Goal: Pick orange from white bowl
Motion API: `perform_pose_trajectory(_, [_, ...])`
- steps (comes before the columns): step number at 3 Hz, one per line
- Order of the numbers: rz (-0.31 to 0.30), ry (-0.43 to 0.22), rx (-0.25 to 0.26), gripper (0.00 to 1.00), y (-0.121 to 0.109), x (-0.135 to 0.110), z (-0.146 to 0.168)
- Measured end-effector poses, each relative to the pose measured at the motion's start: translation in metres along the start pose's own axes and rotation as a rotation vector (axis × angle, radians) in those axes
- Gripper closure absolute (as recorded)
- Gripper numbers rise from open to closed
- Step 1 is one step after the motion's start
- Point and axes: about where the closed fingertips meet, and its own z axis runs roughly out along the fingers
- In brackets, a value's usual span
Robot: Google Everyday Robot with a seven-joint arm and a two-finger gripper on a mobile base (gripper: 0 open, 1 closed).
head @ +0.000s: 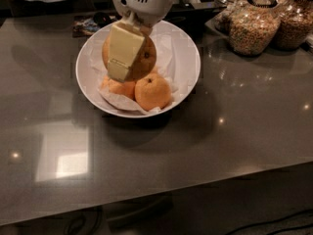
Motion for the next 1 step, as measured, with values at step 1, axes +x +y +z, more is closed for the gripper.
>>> perform_pose_trajectory(1, [0.003, -0.02, 0.011, 1.0, -0.0025, -0.0058, 0.0004])
